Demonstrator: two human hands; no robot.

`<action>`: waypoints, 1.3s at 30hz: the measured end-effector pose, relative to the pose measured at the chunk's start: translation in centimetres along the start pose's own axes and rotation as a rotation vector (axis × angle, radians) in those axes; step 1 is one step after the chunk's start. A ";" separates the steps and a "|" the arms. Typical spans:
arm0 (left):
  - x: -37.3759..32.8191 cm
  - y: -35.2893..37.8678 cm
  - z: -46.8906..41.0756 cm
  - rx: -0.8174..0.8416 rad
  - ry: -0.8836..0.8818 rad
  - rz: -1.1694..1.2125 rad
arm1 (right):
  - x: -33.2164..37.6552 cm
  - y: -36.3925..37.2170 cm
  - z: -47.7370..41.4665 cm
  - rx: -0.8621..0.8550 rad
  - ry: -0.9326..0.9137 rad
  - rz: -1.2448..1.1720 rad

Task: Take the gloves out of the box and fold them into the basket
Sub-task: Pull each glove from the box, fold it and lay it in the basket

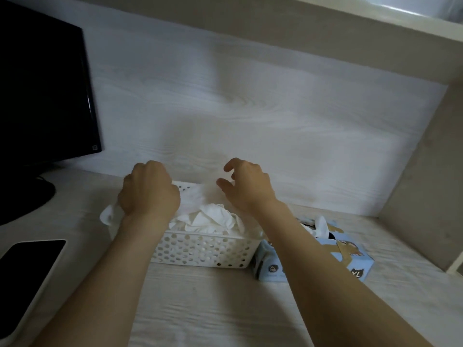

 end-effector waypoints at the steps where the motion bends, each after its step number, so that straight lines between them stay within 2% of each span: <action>1: -0.1 0.2 0.1 0.026 0.015 -0.123 | -0.1 -0.1 0.3 -0.017 -0.024 0.038; 4: -1.0 0.3 0.4 0.028 0.146 -0.383 | 0.1 -1.0 1.5 0.001 -0.121 -0.043; 7: -1.5 1.2 0.5 0.107 0.319 -0.276 | 0.5 -1.6 3.0 0.216 -0.197 -0.119; 9: -1.5 1.5 0.7 0.244 0.290 -0.073 | 0.4 -1.5 3.7 0.349 -0.188 -0.113; 11: -1.4 1.8 1.2 0.422 0.203 -0.004 | 0.1 -1.6 4.4 0.446 -0.151 -0.098; 14: -1.4 1.8 1.7 0.616 0.163 -0.068 | -0.4 -1.6 5.0 0.501 -0.133 -0.037; 17: -1.5 1.9 2.2 0.693 0.196 -0.185 | -0.7 -1.3 5.1 0.489 -0.122 -0.058; 20: -1.4 2.5 2.0 0.622 0.237 -0.230 | -1.4 -1.0 5.6 0.424 -0.148 -0.068; 22: -1.7 2.6 1.9 0.501 0.308 -0.190 | -2.0 -1.0 6.1 0.275 -0.157 -0.050; 25: -3.5 2.9 3.2 0.276 0.446 -0.108 | -3.4 -1.8 7.0 0.006 -0.108 -0.167; 28: -6.2 3.2 6.2 0.111 0.629 0.050 | -5.8 -2.6 8.0 -0.099 -0.046 -0.191; 30: -7.5 3.9 8.3 0.126 0.760 0.108 | -7.7 -3.2 8.9 -0.100 -0.017 -0.129; 33: -8.3 5.4 10.5 0.176 0.961 0.037 | -10.6 -3.7 10.2 -0.050 0.009 -0.004; 36: -8.5 6.8 12.0 0.275 1.024 -0.080 | -13.1 -3.4 11.1 -0.017 0.054 -0.065; 39: -8.5 7.5 12.7 0.354 1.012 -0.230 | -14.5 -2.9 11.6 -0.069 0.082 -0.194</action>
Point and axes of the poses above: each hand's wrist, its own z-axis away from the middle knuckle, its own y-axis out of the palm, x = y × z, the point moved 3 cm from there along -z, towards the middle knuckle, and after that the axes turned 8 degrees about z, right-handed, at the moved point
